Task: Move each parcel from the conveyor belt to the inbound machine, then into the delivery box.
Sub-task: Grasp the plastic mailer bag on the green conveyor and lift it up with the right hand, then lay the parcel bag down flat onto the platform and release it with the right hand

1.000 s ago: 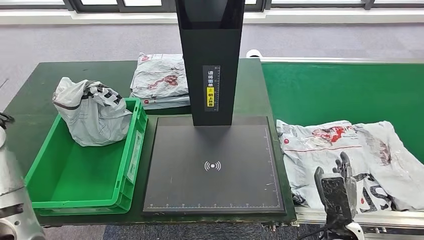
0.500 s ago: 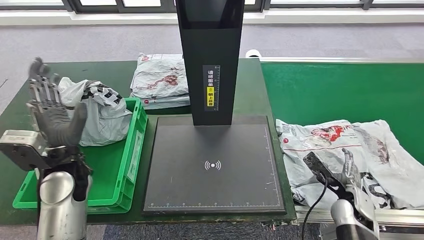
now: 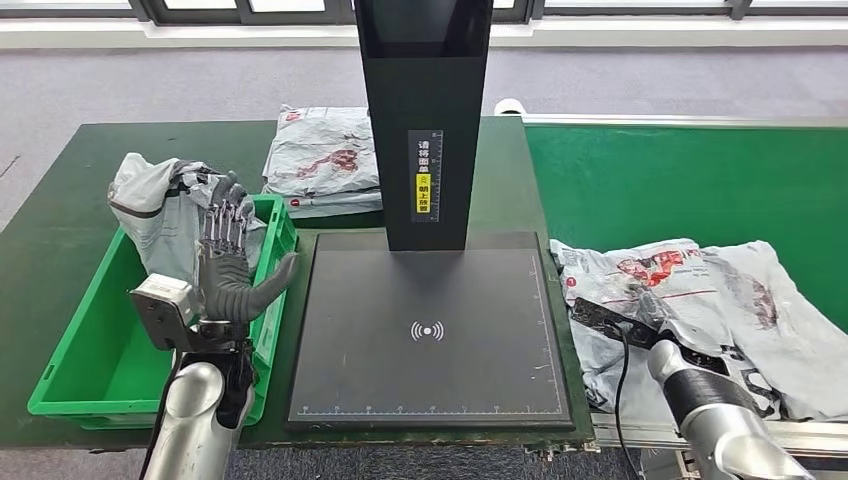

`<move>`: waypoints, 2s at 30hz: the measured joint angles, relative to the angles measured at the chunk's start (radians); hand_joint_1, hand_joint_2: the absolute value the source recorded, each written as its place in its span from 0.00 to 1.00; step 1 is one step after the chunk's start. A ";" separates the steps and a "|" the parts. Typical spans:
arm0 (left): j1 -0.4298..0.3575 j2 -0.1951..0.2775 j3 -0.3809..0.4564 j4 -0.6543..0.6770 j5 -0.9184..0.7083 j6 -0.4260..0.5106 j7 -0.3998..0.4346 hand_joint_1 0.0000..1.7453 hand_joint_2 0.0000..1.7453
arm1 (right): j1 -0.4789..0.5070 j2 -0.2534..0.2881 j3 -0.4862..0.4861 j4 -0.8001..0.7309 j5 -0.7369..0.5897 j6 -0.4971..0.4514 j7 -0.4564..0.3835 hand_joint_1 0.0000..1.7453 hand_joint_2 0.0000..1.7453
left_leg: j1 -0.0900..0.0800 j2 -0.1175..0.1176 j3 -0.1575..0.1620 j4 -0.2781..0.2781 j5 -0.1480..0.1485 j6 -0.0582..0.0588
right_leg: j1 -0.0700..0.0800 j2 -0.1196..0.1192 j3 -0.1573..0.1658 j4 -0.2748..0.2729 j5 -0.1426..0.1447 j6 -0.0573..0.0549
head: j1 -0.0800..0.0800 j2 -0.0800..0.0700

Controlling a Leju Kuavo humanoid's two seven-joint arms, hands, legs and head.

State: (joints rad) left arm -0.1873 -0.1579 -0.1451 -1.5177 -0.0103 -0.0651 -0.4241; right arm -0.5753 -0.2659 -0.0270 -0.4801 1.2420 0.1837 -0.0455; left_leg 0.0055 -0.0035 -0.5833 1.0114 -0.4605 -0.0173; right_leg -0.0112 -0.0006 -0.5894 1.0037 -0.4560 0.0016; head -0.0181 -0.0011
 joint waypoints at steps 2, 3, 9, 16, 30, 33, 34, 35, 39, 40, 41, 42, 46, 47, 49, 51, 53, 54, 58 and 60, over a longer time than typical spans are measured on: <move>0.002 -0.004 -0.002 0.008 0.000 -0.004 -0.002 0.00 1.00 | -0.015 0.001 0.020 0.024 0.005 0.016 -0.008 0.00 1.00 | 0.000 0.000 0.000 0.000 0.000 0.000 | 0.000 0.000 0.000 0.000 0.000 0.000 | 0.000 0.000; 0.003 -0.005 -0.002 0.012 -0.002 -0.009 -0.004 0.00 1.00 | -0.020 0.001 0.030 0.035 0.009 0.034 -0.021 0.25 1.00 | 0.000 0.000 0.000 0.000 0.000 0.000 | 0.000 0.000 0.000 0.000 0.000 0.000 | 0.000 0.000; 0.002 -0.017 -0.011 0.041 -0.018 -0.041 -0.016 0.00 1.00 | -0.026 -0.016 0.133 0.085 0.021 0.201 -0.207 1.00 1.00 | 0.001 0.002 0.003 0.000 -0.001 0.000 | 0.001 0.002 0.002 -0.001 0.000 0.000 | 0.000 0.000; 0.020 -0.025 -0.011 0.040 -0.027 -0.033 -0.016 0.00 1.00 | -0.036 -0.021 0.221 0.093 -0.004 0.214 -0.204 1.00 1.00 | 0.001 0.004 0.009 0.000 -0.002 0.000 | 0.001 0.003 0.008 -0.002 -0.001 0.000 | 0.000 0.000; 0.122 -0.037 0.030 -0.050 -0.052 -0.005 -0.020 0.00 1.00 | -0.016 0.037 0.114 0.094 -0.400 0.085 -0.190 1.00 1.00 | 0.001 0.005 0.007 0.000 -0.002 0.000 | 0.001 0.005 0.005 -0.001 0.000 0.000 | 0.000 0.000; 0.144 -0.042 0.038 -0.064 -0.057 0.009 -0.027 0.00 1.00 | -0.016 0.055 0.026 0.082 -0.551 0.127 -0.244 1.00 1.00 | 0.001 0.004 0.005 0.000 -0.002 0.000 | 0.001 0.004 0.004 0.000 0.000 0.000 | 0.000 0.000; 0.149 -0.044 0.041 -0.067 -0.059 0.013 -0.029 0.00 1.00 | -0.016 0.060 -0.001 0.076 -0.586 0.139 -0.256 1.00 1.00 | 0.001 0.004 0.004 0.000 -0.002 0.000 | 0.001 0.004 0.004 0.000 0.000 0.000 | 0.000 0.000; 0.152 -0.045 0.044 -0.069 -0.061 0.016 -0.030 0.00 1.00 | -0.017 0.065 -0.025 0.069 -0.610 0.148 -0.263 1.00 1.00 | 0.001 0.004 0.004 0.000 -0.002 0.000 | 0.001 0.004 0.003 0.000 0.000 0.000 | 0.000 0.000; 0.161 -0.051 0.052 -0.076 -0.063 0.023 -0.033 0.00 1.00 | -0.017 0.083 -0.096 0.049 -0.661 0.164 -0.272 1.00 1.00 | 0.001 0.003 0.003 0.000 -0.001 0.000 | 0.001 0.003 0.003 0.000 0.000 0.000 | 0.000 0.000; 0.163 -0.052 0.053 -0.078 -0.064 0.026 -0.033 0.00 1.00 | -0.017 0.089 -0.110 0.041 -0.692 0.169 -0.275 1.00 1.00 | 0.001 0.003 0.003 0.000 -0.001 0.000 | 0.001 0.003 0.003 0.000 0.000 0.000 | 0.000 0.000; 0.164 -0.054 0.054 -0.078 -0.066 0.032 -0.034 0.00 1.00 | -0.016 0.094 -0.123 0.029 -0.735 0.176 -0.276 1.00 1.00 | 0.001 0.002 0.002 0.000 -0.001 0.000 | 0.001 0.003 0.003 0.000 0.000 -0.001 | 0.000 0.000; 0.165 -0.055 0.056 -0.079 -0.068 0.037 -0.035 0.00 1.00 | -0.016 0.098 -0.135 0.013 -0.785 0.186 -0.274 1.00 1.00 | 0.001 0.002 0.002 0.000 -0.001 0.000 | 0.001 0.003 0.002 0.000 0.000 0.000 | 0.000 0.000; 0.167 -0.060 0.060 -0.078 -0.071 0.055 -0.036 0.00 1.00 | -0.007 0.111 -0.156 -0.085 -0.975 0.225 -0.249 1.00 1.00 | 0.001 0.002 0.002 0.000 -0.001 0.000 | 0.001 0.002 0.002 0.000 -0.001 -0.001 | 0.000 0.000; 0.169 -0.062 0.061 -0.078 -0.071 0.058 -0.037 0.00 1.00 | 0.002 0.113 -0.157 -0.115 -1.010 0.232 -0.246 1.00 1.00 | 0.001 0.001 0.002 0.000 -0.001 0.000 | 0.001 0.002 0.002 0.000 -0.001 -0.001 | 0.000 0.000; 0.174 -0.065 0.066 -0.078 -0.073 0.064 -0.038 0.00 1.00 | 0.023 0.116 -0.157 -0.174 -1.068 0.239 -0.244 1.00 1.00 | 0.001 0.001 0.002 0.000 -0.001 0.000 | 0.001 0.001 0.002 0.000 -0.001 -0.001 | 0.000 0.000; 0.179 -0.068 0.072 -0.078 -0.075 0.066 -0.039 0.00 1.00 | 0.041 0.117 -0.157 -0.224 -1.105 0.243 -0.243 1.00 1.00 | 0.001 0.001 0.002 0.000 -0.001 0.000 | 0.001 0.001 0.002 0.000 -0.001 -0.001 | 0.000 0.000; 0.182 -0.070 0.076 -0.078 -0.077 0.069 -0.039 0.00 1.00 | 0.052 0.117 -0.157 -0.263 -1.122 0.244 -0.242 1.00 1.00 | 0.001 0.001 0.002 0.000 -0.002 0.000 | 0.000 0.001 0.002 0.000 -0.001 -0.001 | 0.000 0.000; 0.183 -0.071 0.077 -0.078 -0.078 0.069 -0.039 0.00 1.00 | 0.056 0.117 -0.157 -0.278 -1.131 0.245 -0.244 1.00 1.00 | 0.001 0.001 0.002 0.000 -0.002 0.000 | 0.000 0.001 0.002 0.000 -0.001 -0.001 | 0.000 0.000; 0.186 -0.072 0.078 -0.078 -0.084 0.069 -0.041 0.00 1.00 | 0.084 0.118 -0.157 -0.352 -1.197 0.245 -0.262 1.00 1.00 | 0.001 0.001 0.002 0.000 -0.001 0.000 | 0.000 0.000 0.002 0.000 -0.001 0.000 | 0.000 0.000; 0.188 -0.074 0.078 -0.076 -0.088 0.069 -0.043 0.00 1.00 | 0.106 0.118 -0.157 -0.412 -1.229 0.240 -0.258 1.00 1.00 | 0.001 0.001 0.001 0.000 -0.001 0.000 | 0.000 0.000 0.002 0.000 -0.001 0.000 | 0.000 0.000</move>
State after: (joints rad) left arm 0.0010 -0.2319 -0.0669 -1.5941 -0.0985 0.0035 -0.4672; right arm -0.4689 -0.1478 -0.1835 -0.8922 0.0129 0.4240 -0.3030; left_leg 0.0068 -0.0030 -0.5818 1.0110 -0.4620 -0.0175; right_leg -0.0110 -0.0004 -0.5876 1.0033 -0.4569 0.0011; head -0.0182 -0.0011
